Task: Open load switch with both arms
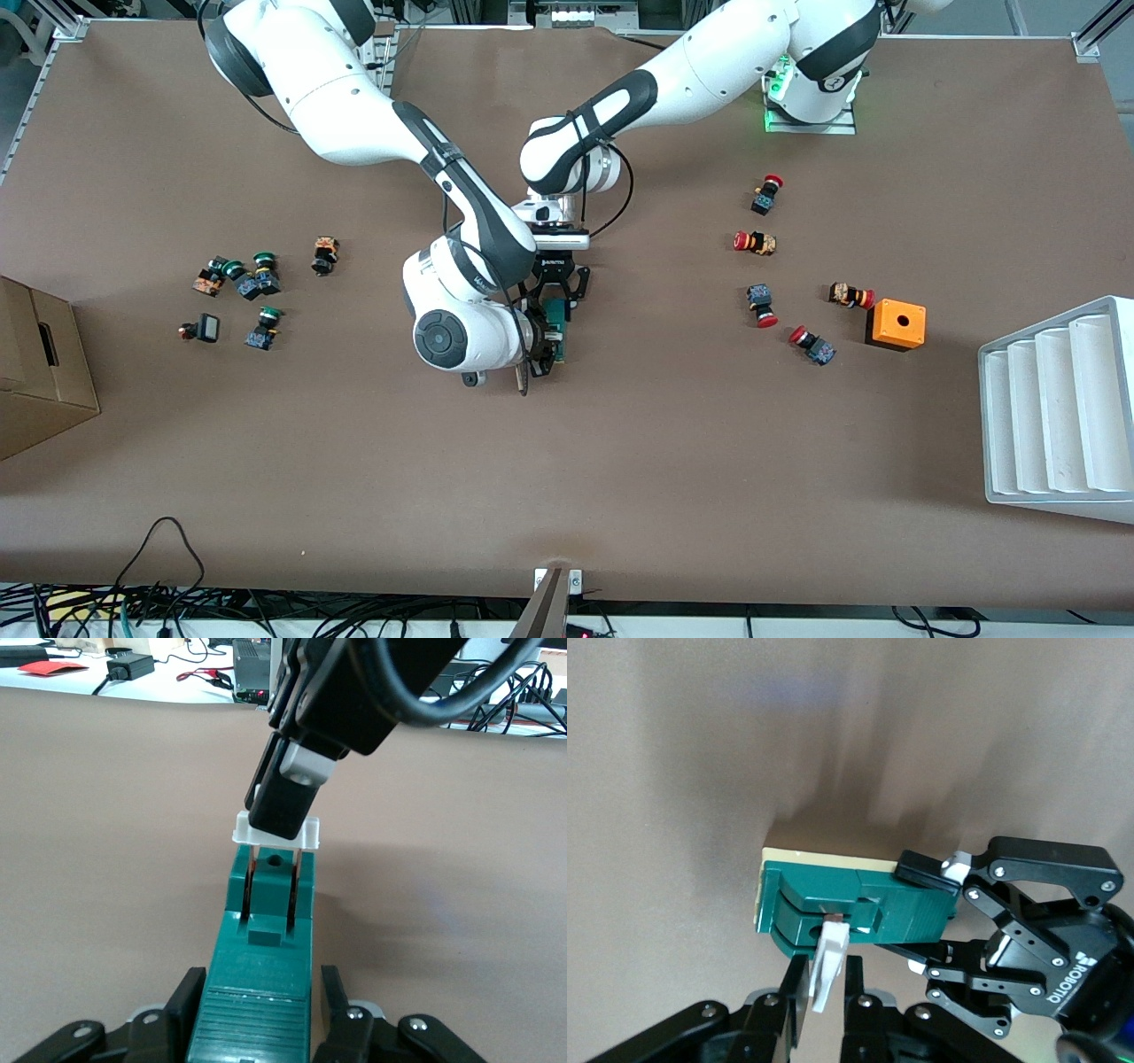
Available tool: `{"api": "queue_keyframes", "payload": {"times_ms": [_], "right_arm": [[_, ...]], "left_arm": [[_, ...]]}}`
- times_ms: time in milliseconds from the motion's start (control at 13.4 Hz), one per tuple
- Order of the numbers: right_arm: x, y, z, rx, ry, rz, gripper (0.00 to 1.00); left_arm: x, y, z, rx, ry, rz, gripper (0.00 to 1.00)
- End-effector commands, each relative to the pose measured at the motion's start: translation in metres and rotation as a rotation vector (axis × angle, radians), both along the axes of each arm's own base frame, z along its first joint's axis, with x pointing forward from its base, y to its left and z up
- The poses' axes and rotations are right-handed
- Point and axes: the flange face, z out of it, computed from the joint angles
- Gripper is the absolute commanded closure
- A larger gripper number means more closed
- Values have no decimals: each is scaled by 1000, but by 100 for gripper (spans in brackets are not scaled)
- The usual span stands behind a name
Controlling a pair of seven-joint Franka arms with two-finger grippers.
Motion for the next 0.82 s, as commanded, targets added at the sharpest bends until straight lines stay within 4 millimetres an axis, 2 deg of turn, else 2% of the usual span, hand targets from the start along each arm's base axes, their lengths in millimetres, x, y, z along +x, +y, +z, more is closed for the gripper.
{"api": "queue_keyframes", "payload": {"times_ms": [0,374,748], "right_arm": [[-9,-1,8,-15,20,19,78],[-10,0,12,-15,20,25,78],[-11,0,18,-14,19,26,78]], "left_arm": [[3,-14,2,-36,-14,-20,43],[3,-13,1,-33,-13,-22,51],[2,-14,2,-36,-12,-22,51]]}}
